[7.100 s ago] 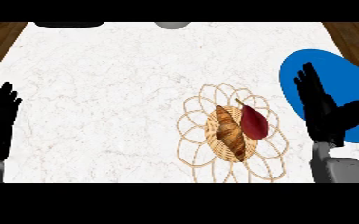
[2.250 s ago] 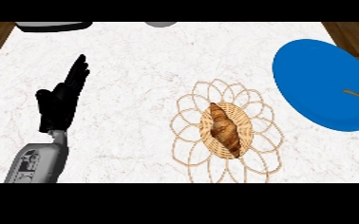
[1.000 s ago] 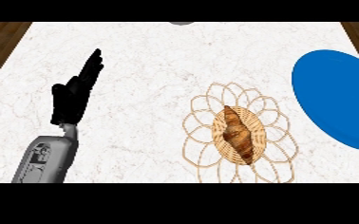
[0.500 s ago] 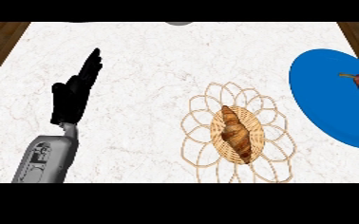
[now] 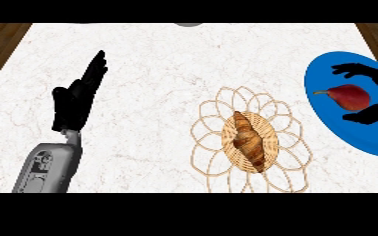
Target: Pick the pear from the placemat and place it in the plate
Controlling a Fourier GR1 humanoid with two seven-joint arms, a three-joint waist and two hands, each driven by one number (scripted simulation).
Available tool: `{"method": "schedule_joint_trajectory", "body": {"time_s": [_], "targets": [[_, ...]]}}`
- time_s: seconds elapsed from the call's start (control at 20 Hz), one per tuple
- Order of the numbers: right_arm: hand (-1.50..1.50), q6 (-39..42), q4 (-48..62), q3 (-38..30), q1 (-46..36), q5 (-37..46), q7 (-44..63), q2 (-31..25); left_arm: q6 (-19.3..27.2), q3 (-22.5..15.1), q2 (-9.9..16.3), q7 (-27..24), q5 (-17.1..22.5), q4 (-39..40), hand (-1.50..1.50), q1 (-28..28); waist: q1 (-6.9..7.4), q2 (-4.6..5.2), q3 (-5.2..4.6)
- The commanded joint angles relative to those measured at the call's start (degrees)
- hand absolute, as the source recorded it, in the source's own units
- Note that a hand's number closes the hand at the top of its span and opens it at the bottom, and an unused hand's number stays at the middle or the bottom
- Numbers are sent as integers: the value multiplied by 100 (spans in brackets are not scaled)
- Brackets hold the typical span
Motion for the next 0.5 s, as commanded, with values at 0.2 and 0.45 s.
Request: {"method": "schedule_joint_trajectory", "body": {"time_s": [0.2, 0.45], "targets": [[-150, 1283, 512, -702, -305, -788, -632, -53, 37, -30, -119, -186, -51, -23, 0, 249, -53, -11, 1], [-150, 1748, 896, -1469, -494, -1526, -248, -559, -58, 93, 27, -182, -24, 87, 0, 97, -56, 10, 4]]}}
